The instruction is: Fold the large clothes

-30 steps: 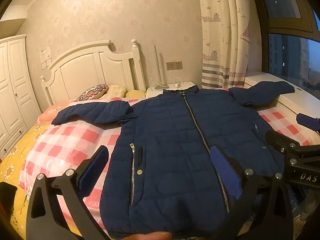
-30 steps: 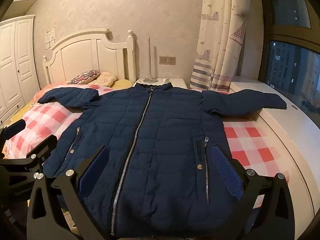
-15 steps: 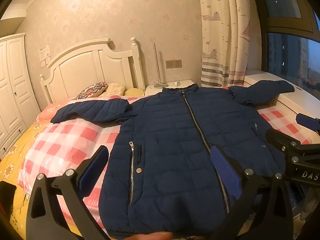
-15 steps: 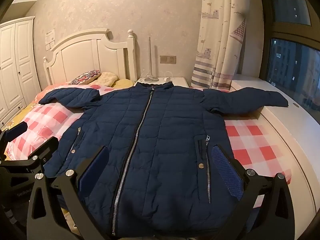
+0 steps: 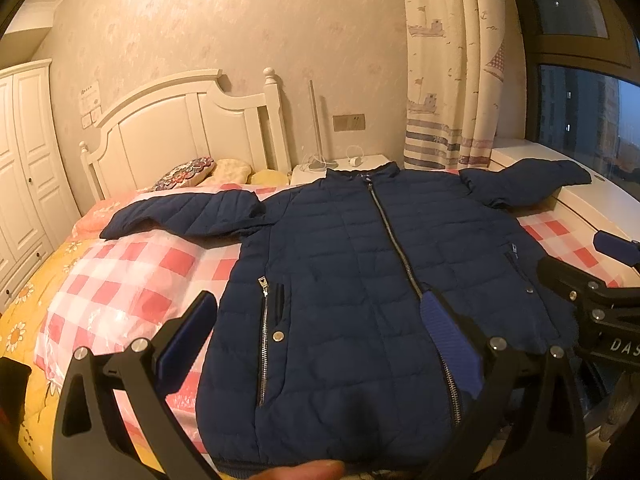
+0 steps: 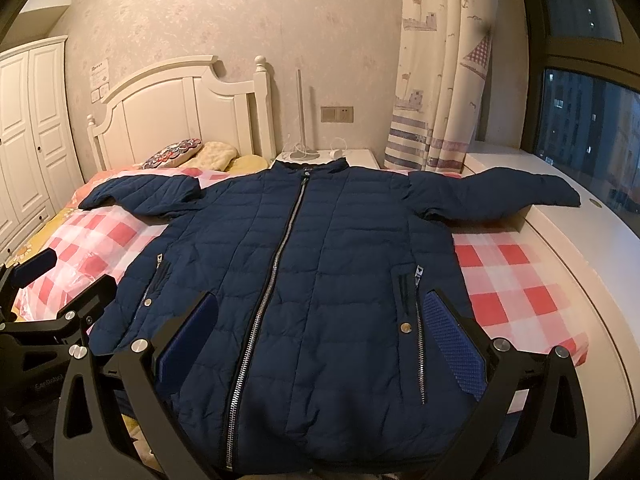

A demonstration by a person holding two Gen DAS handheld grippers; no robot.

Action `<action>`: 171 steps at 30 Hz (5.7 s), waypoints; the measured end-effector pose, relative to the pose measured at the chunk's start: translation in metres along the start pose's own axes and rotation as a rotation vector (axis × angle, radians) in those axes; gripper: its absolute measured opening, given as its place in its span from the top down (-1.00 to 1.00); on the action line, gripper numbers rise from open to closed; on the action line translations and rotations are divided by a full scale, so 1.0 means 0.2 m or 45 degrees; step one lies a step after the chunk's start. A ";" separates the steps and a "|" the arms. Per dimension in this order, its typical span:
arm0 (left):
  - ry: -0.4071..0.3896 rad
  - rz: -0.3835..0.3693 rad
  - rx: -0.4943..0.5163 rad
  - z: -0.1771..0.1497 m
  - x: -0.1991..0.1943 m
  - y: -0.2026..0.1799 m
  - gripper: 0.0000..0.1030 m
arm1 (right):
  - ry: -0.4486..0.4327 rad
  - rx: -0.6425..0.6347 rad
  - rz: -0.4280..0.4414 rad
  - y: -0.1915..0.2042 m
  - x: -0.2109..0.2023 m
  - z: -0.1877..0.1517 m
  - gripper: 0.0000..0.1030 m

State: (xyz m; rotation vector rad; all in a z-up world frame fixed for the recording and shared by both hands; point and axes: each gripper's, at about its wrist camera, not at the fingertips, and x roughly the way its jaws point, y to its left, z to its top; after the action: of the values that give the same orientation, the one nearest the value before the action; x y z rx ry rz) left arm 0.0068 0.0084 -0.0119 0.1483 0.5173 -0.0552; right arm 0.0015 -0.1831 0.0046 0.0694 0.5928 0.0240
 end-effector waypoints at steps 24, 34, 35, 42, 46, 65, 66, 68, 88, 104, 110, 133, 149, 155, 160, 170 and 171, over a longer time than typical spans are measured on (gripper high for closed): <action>0.040 0.009 -0.045 0.01 0.02 0.05 -0.96 | 0.002 0.042 -0.017 -0.05 -0.02 -0.01 -0.91; 0.052 0.008 -0.057 -0.01 0.02 0.06 -0.96 | -0.004 0.047 -0.023 -0.06 -0.04 -0.01 -0.91; 0.054 0.009 -0.059 -0.01 0.02 0.06 -0.96 | -0.003 0.046 -0.023 -0.06 -0.04 -0.01 -0.91; 0.066 0.008 -0.060 -0.01 0.03 0.06 -0.96 | -0.001 0.048 -0.027 -0.07 -0.04 -0.01 -0.91; 0.073 0.007 -0.060 -0.01 0.04 0.05 -0.96 | 0.000 0.048 -0.027 -0.07 -0.04 -0.01 -0.91; 0.312 0.101 0.006 0.02 0.60 0.07 -0.96 | 0.075 0.090 -0.021 -0.28 0.25 -0.05 -0.91; 0.341 0.097 0.012 0.03 0.68 0.08 -0.96 | 0.087 0.099 -0.027 -0.31 0.29 -0.04 -0.91; 0.427 0.097 0.019 0.07 0.87 0.09 -0.96 | 0.111 0.122 -0.075 -0.41 0.39 -0.03 -0.91; 0.552 0.013 -0.171 0.19 1.69 0.22 -0.96 | 0.137 0.830 -0.276 -1.68 1.36 0.43 -0.81; 0.523 -0.012 -0.217 0.20 1.66 0.25 -0.77 | -0.217 0.049 0.042 -0.64 1.17 0.86 0.58; 0.472 -0.020 -0.314 0.20 1.62 0.32 -0.75 | 0.108 -0.271 0.253 -0.02 1.43 0.67 0.57; 0.452 -0.081 -0.350 0.20 1.61 0.34 -0.81 | 0.231 0.811 0.108 -1.21 1.27 0.39 -0.65; 0.384 -0.057 -0.373 0.20 1.57 0.35 -0.80 | 0.015 -0.076 0.500 0.07 1.34 0.96 -0.17; 0.368 -0.079 -0.388 0.20 1.56 0.36 -0.81 | 0.050 -0.198 0.712 0.42 1.31 0.94 -0.67; 0.367 -0.101 -0.404 0.20 1.55 0.37 -0.80 | -0.172 -0.126 0.452 0.02 1.13 0.92 -0.67; 0.402 -0.272 -0.303 0.34 1.51 0.16 -0.81 | 0.323 0.112 -0.167 -0.80 1.57 0.56 -0.42; 0.415 -0.327 -0.306 0.37 1.52 0.12 -0.81 | 0.355 0.090 -0.172 -0.80 1.60 0.52 -0.41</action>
State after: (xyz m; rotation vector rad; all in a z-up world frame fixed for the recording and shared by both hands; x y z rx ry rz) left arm 0.3096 0.0166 -0.0958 -0.1483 0.8616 -0.2214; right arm 0.3259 -0.3347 -0.1001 0.0950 0.8764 -0.1201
